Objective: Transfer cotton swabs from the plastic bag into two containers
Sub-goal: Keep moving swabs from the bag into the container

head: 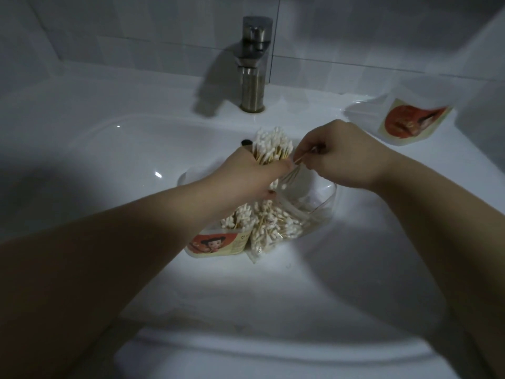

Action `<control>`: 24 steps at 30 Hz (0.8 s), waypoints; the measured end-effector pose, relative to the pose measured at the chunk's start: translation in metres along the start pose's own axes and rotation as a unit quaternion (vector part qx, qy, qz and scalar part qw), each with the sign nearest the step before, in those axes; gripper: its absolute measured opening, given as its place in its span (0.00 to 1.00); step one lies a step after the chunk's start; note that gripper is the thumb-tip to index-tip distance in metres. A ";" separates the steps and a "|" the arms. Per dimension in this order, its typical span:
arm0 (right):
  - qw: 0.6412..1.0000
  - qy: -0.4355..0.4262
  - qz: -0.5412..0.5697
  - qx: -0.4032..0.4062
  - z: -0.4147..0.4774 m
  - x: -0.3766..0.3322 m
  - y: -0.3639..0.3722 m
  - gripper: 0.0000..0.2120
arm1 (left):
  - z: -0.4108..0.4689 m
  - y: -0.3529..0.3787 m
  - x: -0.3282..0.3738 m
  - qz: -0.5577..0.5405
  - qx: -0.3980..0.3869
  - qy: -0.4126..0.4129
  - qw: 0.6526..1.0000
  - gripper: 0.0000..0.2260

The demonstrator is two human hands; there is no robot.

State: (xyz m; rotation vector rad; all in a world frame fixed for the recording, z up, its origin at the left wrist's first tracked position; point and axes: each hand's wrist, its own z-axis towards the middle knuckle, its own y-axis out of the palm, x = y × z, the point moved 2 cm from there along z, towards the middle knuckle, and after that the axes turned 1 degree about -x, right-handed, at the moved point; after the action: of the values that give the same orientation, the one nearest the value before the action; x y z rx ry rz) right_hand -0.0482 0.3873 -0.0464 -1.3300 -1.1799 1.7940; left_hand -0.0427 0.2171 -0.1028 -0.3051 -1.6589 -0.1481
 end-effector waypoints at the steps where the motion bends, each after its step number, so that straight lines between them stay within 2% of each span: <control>1: 1.000 0.002 0.023 0.000 -0.001 0.000 0.000 0.17 | -0.001 0.001 0.000 -0.017 -0.016 -0.004 1.000 0.08; 3: 0.998 0.005 0.059 0.008 -0.002 -0.001 0.002 0.15 | -0.002 0.004 0.000 -0.044 -0.039 -0.009 0.998 0.07; 7: 0.982 0.019 0.174 0.069 -0.001 -0.001 0.007 0.06 | -0.001 0.003 0.005 -0.080 -0.003 -0.001 0.997 0.04; 10: 0.962 0.039 0.249 0.104 0.003 0.000 0.011 0.07 | -0.001 0.000 0.008 -0.092 -0.003 -0.011 0.996 0.04; 14: 0.970 0.025 0.213 0.112 0.006 0.002 0.018 0.10 | -0.002 -0.004 0.007 -0.102 -0.007 -0.038 0.994 0.03; 18: 0.989 -0.002 0.135 0.064 0.005 -0.002 0.021 0.11 | -0.004 -0.003 0.008 -0.067 -0.009 -0.046 0.997 0.03; 21: 0.991 0.033 0.127 0.037 0.006 0.000 0.021 0.13 | -0.002 -0.002 0.007 -0.058 0.017 -0.055 0.997 0.06; 24: 0.991 0.094 0.051 -0.076 0.002 0.005 0.025 0.12 | -0.001 -0.002 0.007 -0.048 0.032 -0.050 0.997 0.08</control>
State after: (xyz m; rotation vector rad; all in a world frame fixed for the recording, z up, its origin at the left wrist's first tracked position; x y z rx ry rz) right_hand -0.0511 0.3804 -0.0705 -1.6359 -1.1815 1.6332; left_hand -0.0431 0.2155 -0.0954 -0.1865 -1.7738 -0.1539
